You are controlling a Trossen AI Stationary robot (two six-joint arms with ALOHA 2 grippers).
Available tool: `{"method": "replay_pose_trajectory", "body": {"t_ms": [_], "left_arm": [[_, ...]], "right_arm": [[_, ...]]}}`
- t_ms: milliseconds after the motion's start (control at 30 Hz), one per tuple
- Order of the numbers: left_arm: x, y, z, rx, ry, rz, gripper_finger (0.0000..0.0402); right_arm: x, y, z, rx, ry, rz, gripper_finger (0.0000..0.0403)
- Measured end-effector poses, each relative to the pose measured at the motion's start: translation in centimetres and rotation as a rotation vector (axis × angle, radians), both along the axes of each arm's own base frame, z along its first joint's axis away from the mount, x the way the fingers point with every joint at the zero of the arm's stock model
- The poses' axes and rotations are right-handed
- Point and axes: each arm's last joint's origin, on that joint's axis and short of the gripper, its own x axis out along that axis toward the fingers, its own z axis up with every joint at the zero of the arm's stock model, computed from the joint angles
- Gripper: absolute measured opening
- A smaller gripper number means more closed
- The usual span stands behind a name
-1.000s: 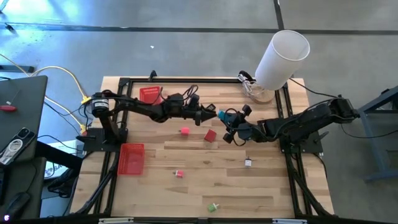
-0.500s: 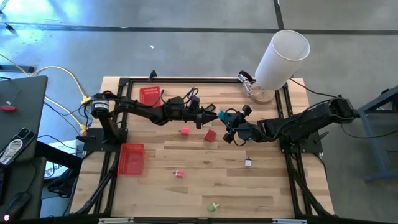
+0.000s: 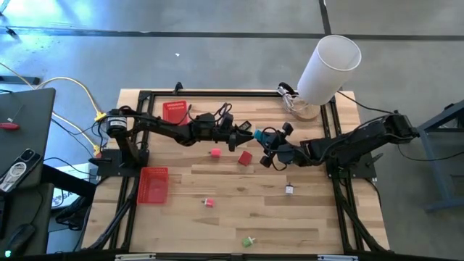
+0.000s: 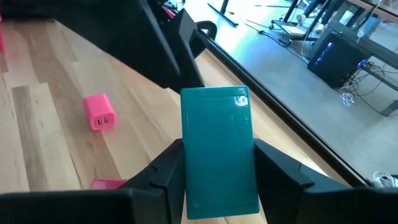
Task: Pick & Place Office items
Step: Put the light blue digital clock into the bottom red bin
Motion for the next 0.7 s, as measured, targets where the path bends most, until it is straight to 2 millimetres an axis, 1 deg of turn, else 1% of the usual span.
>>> {"method": "replay_pose_trajectory", "body": {"t_ms": [333, 700], "left_arm": [[0.1, -0.3, -0.1, -0.009, 0.014, -0.007, 0.015], [0.1, -0.2, 0.0, -0.031, 0.007, -0.017, 0.015]], "right_arm": [[1.6, 0.3, -1.7, -0.044, 0.025, 0.019, 0.0142], [1.9, 0.3, -1.4, -0.102, 0.02, 0.042, 0.0142]]}}
